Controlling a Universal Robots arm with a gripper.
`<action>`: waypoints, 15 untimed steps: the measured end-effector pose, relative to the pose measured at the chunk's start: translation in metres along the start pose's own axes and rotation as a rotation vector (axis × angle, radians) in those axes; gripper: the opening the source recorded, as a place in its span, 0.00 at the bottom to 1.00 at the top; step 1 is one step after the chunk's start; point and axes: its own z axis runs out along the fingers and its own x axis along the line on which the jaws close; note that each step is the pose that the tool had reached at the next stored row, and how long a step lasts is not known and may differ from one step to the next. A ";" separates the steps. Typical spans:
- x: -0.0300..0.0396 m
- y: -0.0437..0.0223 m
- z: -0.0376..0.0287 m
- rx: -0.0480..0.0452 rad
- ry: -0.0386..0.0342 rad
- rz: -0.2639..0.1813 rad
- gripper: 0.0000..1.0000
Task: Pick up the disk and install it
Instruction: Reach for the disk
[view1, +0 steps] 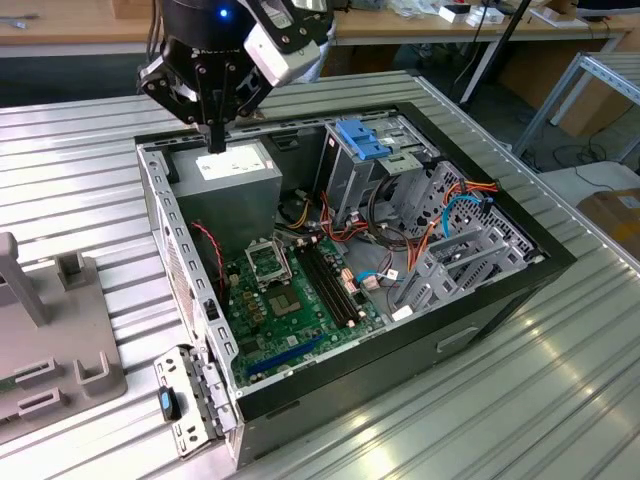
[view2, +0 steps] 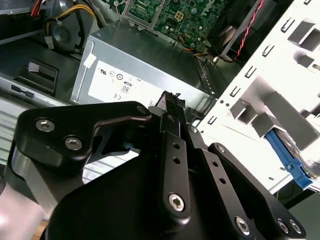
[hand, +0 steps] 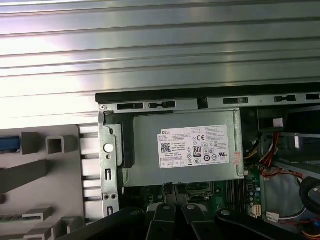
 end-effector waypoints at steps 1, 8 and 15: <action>0.0016 -0.0001 -0.0001 0.0000 0.0000 0.000 0.11; 0.0096 -0.0007 -0.0003 0.0001 0.0001 0.000 0.11; 0.0181 -0.0014 -0.0005 0.0000 0.0000 0.000 0.11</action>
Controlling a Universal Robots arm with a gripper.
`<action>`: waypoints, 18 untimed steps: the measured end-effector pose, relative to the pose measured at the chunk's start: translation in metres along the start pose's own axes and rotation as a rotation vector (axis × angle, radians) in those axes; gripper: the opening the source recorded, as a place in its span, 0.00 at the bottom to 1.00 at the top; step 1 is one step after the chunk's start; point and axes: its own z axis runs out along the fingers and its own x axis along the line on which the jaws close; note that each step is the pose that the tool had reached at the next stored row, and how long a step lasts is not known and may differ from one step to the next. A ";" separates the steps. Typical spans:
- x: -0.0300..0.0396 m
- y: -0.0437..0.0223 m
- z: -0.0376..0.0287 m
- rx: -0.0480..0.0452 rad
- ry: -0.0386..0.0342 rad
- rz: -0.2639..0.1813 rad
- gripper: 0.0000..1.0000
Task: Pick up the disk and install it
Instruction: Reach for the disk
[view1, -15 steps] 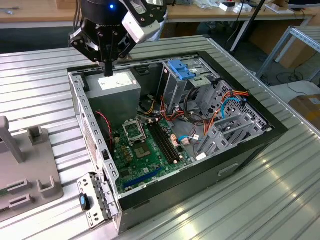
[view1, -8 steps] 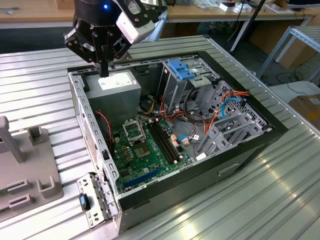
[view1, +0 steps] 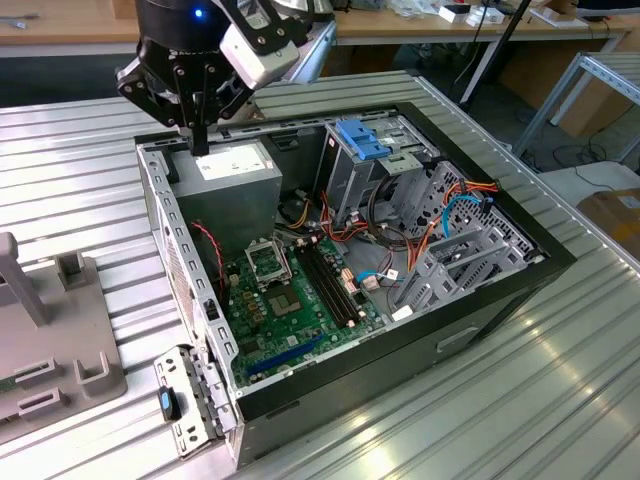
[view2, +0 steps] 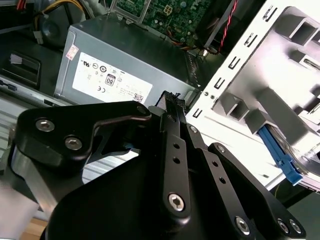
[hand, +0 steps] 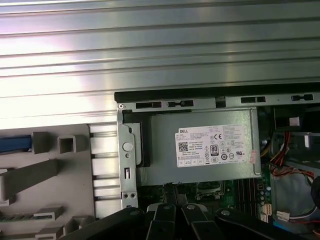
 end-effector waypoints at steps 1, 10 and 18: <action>0.0011 -0.0001 0.0000 0.0001 0.0000 0.000 0.11; 0.0180 -0.0014 -0.0005 0.0000 -0.0001 0.000 0.11; 0.0250 -0.0019 -0.0007 0.0000 0.0000 0.000 0.11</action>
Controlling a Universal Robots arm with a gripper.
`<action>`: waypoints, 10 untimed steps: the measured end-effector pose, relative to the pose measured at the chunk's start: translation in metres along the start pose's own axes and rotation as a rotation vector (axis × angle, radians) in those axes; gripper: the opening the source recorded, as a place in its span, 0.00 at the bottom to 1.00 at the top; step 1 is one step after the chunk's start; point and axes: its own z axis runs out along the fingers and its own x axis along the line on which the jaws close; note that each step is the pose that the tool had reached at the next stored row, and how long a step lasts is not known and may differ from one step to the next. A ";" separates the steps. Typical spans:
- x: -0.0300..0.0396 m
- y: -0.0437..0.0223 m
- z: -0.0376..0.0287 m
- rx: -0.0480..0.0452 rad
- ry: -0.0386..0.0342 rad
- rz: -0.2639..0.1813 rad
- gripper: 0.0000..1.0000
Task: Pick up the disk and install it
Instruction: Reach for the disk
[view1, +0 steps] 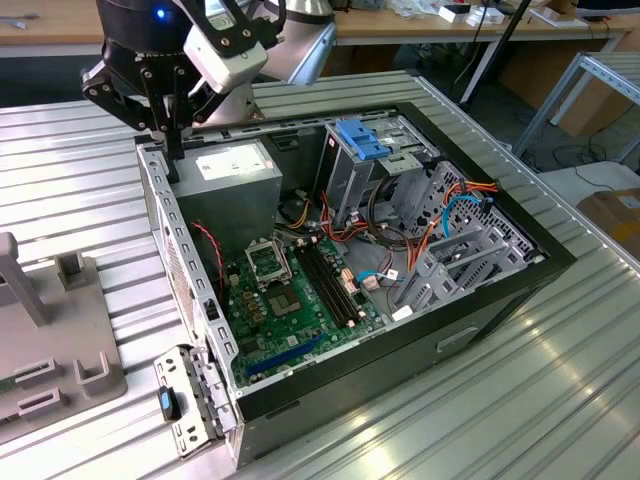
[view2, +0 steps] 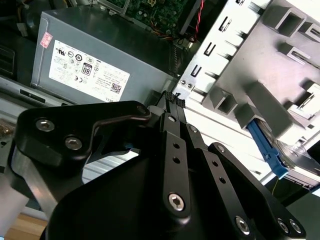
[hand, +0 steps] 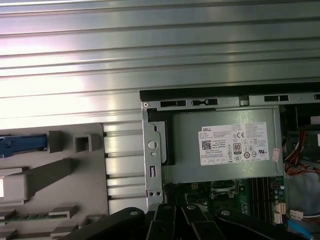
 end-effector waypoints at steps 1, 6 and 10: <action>0.0005 0.0000 0.0000 0.0000 0.0000 0.000 0.11; 0.0021 -0.0001 -0.0001 0.0000 0.0001 0.000 0.11; 0.0024 -0.0002 -0.0001 0.0000 0.0000 0.000 0.11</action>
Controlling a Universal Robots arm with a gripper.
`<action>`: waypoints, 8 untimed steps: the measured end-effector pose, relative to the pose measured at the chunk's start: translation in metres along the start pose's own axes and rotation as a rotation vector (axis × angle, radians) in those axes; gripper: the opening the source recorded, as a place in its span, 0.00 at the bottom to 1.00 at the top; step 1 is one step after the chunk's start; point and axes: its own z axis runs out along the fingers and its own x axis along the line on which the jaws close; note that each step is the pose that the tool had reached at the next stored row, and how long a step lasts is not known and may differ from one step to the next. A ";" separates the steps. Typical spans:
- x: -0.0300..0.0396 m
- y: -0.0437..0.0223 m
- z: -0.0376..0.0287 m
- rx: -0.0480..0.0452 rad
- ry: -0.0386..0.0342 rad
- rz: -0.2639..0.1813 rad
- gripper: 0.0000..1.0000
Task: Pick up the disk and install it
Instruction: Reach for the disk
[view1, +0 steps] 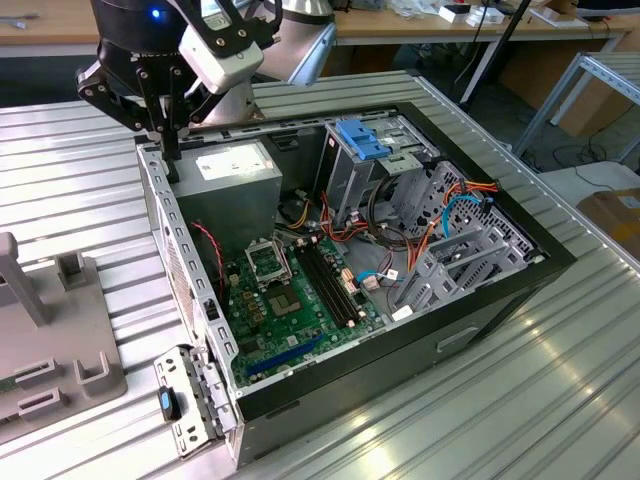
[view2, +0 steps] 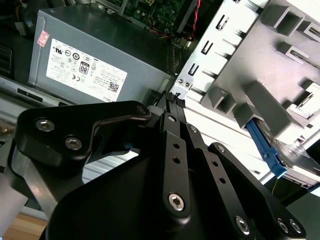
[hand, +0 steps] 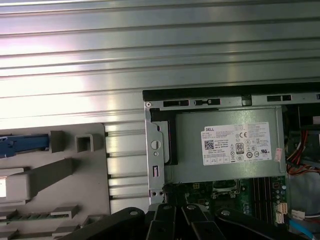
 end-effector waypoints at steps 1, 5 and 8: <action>0.0001 0.0000 0.0000 0.0000 0.0000 0.000 0.11; 0.0013 -0.0001 0.0000 0.0000 0.0000 0.000 0.11; 0.0020 -0.0002 -0.0001 0.0000 0.0000 0.000 0.11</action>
